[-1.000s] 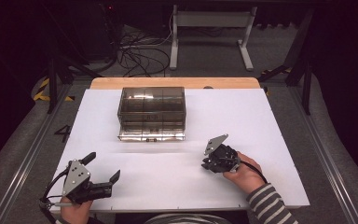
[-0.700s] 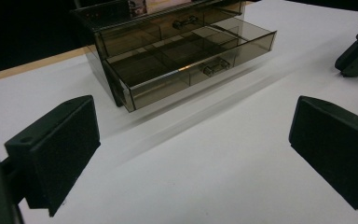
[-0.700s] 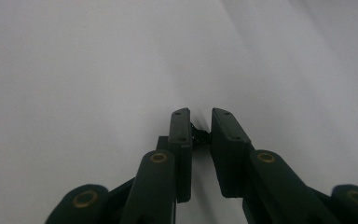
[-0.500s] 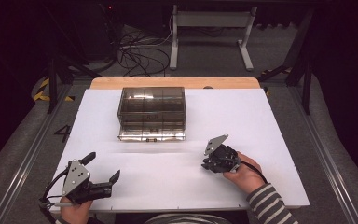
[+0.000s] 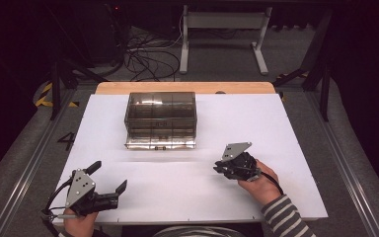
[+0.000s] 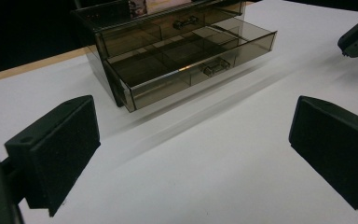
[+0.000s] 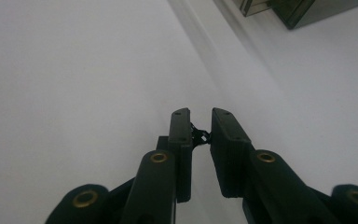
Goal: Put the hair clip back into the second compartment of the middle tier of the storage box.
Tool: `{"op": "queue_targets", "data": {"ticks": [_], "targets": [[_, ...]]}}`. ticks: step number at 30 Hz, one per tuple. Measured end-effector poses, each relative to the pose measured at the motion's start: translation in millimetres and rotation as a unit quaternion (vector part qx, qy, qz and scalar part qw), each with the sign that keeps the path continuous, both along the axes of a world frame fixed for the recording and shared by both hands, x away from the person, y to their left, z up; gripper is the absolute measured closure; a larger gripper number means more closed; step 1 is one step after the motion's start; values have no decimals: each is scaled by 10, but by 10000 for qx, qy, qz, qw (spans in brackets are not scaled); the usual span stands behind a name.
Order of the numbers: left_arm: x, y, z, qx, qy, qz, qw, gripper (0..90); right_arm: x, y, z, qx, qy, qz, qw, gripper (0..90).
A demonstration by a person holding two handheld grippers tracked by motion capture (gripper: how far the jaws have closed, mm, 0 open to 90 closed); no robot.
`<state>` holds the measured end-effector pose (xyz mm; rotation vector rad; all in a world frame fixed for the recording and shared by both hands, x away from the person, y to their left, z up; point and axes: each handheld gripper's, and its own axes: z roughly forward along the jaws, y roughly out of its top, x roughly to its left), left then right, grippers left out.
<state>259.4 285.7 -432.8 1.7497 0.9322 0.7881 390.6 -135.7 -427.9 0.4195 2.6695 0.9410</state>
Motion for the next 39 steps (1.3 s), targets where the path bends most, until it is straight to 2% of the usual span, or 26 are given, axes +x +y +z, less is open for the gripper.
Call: {"op": "queue_targets", "data": {"ticks": [8, 11, 27, 39], "targets": [[-2, 0, 0, -12, -1, 6, 10000, 26, -10, -25, 29, 148, -110, -41, 9998, 787], [-1, 0, 0, -15, -1, 7, 10000, 26, -19, -25, 40, 212, -89, -73, 9997, 788], [1, 0, 1, -10, -10, 17, 10000, 26, -22, -12, 97, 306, -196, -88, 9993, 787], [7, 3, 2, -14, -11, 20, 10000, 26, 49, 61, 277, 572, -258, -30, 9980, 787]]}}
